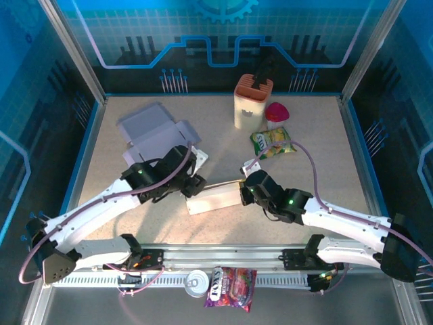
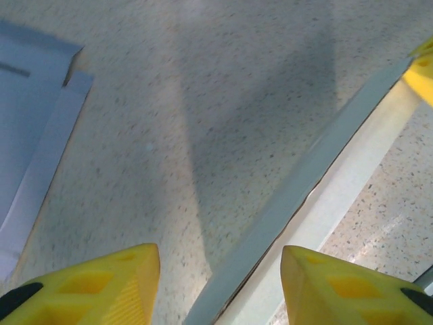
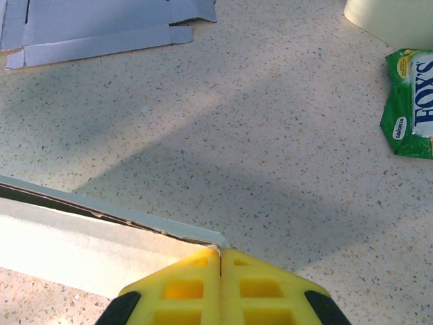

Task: Fold the paper box

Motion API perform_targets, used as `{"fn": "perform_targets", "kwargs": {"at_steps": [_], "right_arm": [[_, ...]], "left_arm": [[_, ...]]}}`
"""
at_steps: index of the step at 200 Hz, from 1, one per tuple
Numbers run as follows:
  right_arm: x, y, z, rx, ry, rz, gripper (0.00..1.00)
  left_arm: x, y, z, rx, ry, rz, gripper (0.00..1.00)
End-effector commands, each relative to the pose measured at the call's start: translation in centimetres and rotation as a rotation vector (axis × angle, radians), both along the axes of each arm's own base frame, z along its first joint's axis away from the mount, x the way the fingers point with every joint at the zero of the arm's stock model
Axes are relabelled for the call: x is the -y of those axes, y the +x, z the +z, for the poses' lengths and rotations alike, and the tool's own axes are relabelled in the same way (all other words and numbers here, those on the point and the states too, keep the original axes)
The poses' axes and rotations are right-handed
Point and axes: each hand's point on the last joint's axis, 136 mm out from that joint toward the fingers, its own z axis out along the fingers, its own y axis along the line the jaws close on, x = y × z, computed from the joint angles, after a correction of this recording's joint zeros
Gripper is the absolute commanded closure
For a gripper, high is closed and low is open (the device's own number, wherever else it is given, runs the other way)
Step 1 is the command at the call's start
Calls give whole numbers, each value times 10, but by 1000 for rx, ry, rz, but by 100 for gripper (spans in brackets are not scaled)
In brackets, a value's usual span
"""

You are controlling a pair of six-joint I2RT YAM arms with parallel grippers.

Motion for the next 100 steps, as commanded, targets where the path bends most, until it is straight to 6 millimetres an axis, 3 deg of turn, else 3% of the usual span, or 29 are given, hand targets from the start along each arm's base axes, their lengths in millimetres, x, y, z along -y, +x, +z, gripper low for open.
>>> {"fn": "perform_targets", "kwargs": {"at_steps": [1, 23, 100], "right_arm": [[-2, -5, -4, -31, -24, 5, 100], [-3, -5, -5, -35, -24, 4, 100], [-2, -6, -5, -37, -28, -3, 100]], "left_arm": [[-34, -19, -24, -119, 85, 153, 50], [-47, -26, -32, -153, 135, 191, 50], [-45, -32, -36, -238, 154, 228, 45]]}}
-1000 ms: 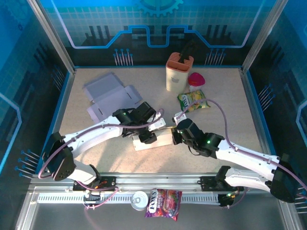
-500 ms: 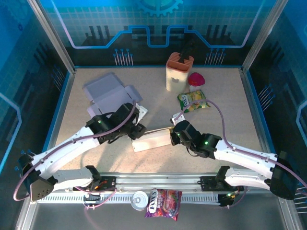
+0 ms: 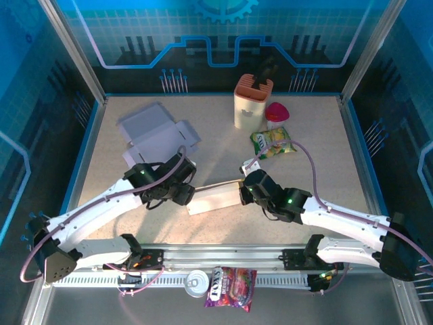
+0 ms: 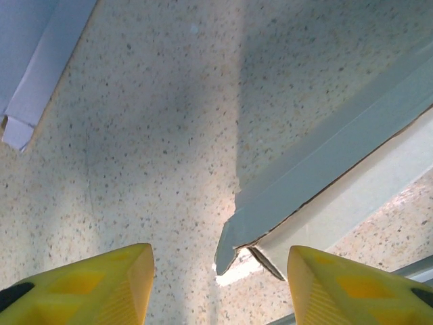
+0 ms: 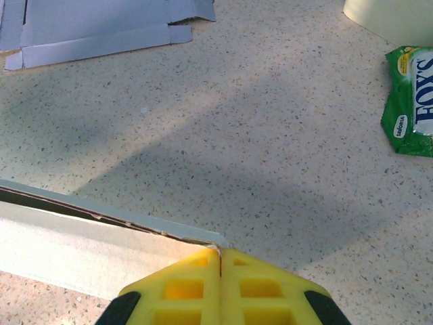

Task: Fold the paper box

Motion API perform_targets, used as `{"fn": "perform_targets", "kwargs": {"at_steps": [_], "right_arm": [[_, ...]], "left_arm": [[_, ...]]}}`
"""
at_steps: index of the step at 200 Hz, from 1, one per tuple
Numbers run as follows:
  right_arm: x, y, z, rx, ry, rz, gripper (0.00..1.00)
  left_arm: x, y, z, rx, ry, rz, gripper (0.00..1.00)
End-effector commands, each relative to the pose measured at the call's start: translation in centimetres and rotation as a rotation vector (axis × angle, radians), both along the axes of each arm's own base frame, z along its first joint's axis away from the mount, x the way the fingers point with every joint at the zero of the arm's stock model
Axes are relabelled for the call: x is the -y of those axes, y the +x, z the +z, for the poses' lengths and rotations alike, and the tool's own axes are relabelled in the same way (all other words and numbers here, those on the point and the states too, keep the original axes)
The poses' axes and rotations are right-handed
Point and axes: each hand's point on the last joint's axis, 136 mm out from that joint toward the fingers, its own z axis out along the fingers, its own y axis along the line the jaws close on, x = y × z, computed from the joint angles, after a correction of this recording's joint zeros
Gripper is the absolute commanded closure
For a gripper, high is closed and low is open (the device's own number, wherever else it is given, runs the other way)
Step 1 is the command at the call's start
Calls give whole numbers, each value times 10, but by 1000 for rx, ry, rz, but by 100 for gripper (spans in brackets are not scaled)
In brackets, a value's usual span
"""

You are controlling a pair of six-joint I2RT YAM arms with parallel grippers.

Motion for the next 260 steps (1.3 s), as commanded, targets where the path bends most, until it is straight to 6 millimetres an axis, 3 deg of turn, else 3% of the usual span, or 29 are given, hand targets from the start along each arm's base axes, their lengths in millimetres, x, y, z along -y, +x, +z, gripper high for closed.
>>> {"fn": "perform_targets", "kwargs": {"at_steps": [1, 37, 72, 111, 169, 260], "right_arm": [[-1, -6, -5, -27, -31, 5, 100], [0, -6, -4, -26, -26, 1, 100], [2, -6, -3, -25, -27, -4, 100], [3, -7, -3, -26, -25, -10, 100], [4, -6, -4, -27, -25, -21, 100], [-1, -11, -4, 13, -24, -120, 100]], "left_arm": [[-4, -4, 2, -44, 12, 41, 45], [2, -3, -3, -52, 3, 30, 50], [5, -1, -1, -50, -12, 25, 70], [7, -3, -3, -65, -16, 19, 72], [10, 0, -6, -63, -16, 24, 89], [19, -3, -13, -130, -76, 99, 97]]}}
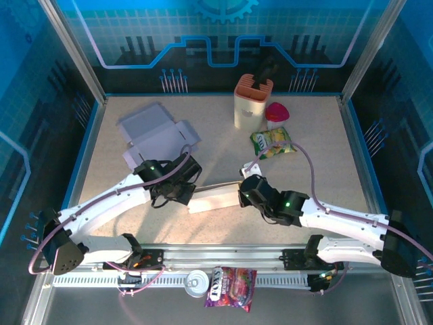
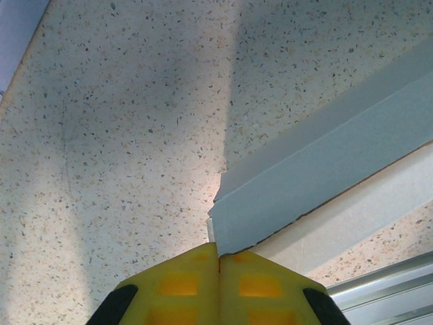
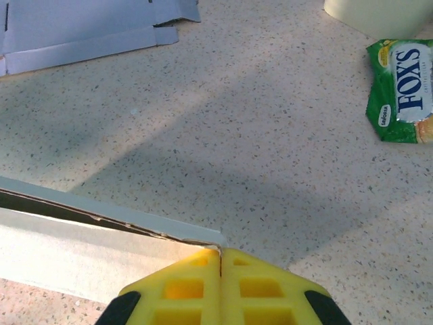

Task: Fold the paper box

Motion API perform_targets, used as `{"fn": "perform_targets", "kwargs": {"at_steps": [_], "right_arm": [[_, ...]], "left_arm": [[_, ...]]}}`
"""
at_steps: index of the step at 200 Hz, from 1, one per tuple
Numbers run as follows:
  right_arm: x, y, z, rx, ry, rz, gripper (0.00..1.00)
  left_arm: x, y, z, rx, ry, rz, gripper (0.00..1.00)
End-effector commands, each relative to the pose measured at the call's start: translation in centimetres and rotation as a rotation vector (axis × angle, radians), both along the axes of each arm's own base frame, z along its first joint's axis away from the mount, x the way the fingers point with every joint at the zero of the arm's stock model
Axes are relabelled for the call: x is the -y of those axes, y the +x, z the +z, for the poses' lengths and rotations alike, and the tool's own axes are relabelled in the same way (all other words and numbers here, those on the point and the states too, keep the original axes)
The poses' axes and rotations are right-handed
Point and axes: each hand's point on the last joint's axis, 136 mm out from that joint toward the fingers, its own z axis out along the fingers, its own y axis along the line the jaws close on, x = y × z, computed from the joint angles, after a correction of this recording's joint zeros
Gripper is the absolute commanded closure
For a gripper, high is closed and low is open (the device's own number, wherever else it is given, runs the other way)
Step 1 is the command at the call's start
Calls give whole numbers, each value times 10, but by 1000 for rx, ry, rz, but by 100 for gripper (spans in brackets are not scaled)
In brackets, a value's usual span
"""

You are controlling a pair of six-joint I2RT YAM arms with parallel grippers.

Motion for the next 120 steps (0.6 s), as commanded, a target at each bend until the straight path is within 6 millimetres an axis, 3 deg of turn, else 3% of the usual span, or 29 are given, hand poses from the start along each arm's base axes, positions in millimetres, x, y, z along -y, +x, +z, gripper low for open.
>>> {"fn": "perform_targets", "kwargs": {"at_steps": [1, 120], "right_arm": [[-1, -3, -3, -4, -15, -48, 100], [-5, -4, -7, -4, -33, -93, 100]], "left_arm": [[12, 0, 3, -38, -73, 42, 97], [21, -1, 9, -119, -219, 129, 100]]}}
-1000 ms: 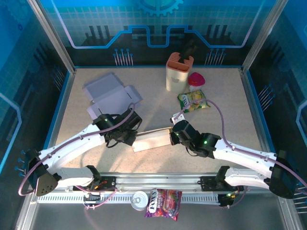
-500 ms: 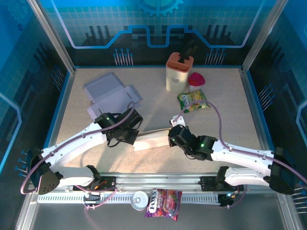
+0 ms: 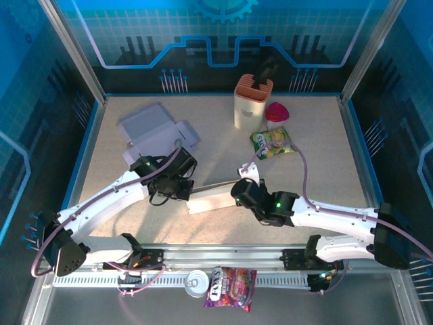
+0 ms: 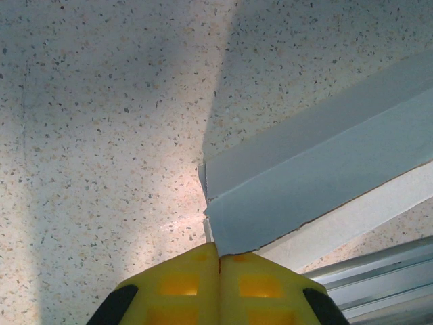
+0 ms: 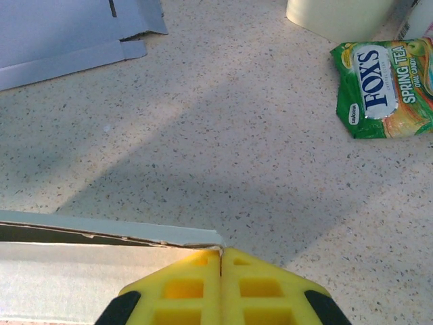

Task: Fold the paper box

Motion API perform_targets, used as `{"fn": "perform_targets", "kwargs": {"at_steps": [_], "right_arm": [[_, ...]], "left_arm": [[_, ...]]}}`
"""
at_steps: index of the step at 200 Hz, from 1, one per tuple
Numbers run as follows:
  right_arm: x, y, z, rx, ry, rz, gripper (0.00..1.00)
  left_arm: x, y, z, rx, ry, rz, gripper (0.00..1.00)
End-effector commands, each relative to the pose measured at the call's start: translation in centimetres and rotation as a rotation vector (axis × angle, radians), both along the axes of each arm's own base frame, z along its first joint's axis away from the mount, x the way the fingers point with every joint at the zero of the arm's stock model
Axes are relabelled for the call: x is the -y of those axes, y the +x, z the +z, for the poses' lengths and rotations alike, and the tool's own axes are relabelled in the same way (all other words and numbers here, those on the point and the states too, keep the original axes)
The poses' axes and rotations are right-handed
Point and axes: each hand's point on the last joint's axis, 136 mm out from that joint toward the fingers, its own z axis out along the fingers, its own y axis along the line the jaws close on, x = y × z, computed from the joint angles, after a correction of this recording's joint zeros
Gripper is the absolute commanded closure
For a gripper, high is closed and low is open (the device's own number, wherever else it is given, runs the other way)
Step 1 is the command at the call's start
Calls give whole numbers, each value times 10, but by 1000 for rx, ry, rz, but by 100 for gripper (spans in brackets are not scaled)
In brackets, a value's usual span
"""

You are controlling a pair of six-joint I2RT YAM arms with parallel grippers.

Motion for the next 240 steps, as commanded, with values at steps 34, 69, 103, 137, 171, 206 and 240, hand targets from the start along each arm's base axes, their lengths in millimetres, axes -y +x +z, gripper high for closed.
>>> {"fn": "perform_targets", "kwargs": {"at_steps": [34, 69, 103, 137, 171, 206, 240], "right_arm": [[-3, -8, -7, -36, -6, 6, 100], [-3, -9, -8, -26, -3, -22, 100], [-6, -11, -8, -2, -24, -47, 100], [-5, -9, -8, -2, -37, -80, 100], [-7, -9, -11, -7, -52, -84, 100], [-7, -9, -13, -9, -56, -87, 100], [-11, -8, -11, 13, -56, -56, 100]], "left_arm": [[20, 2, 11, -30, -123, 35, 100], [23, 3, 13, -45, -157, 58, 100], [25, 5, 13, -56, -200, 84, 100], [28, 4, 15, -65, -226, 85, 100], [31, 5, 15, -77, -257, 86, 100], [32, 6, 17, -82, -286, 91, 100], [30, 8, 17, -95, -301, 98, 100]]}}
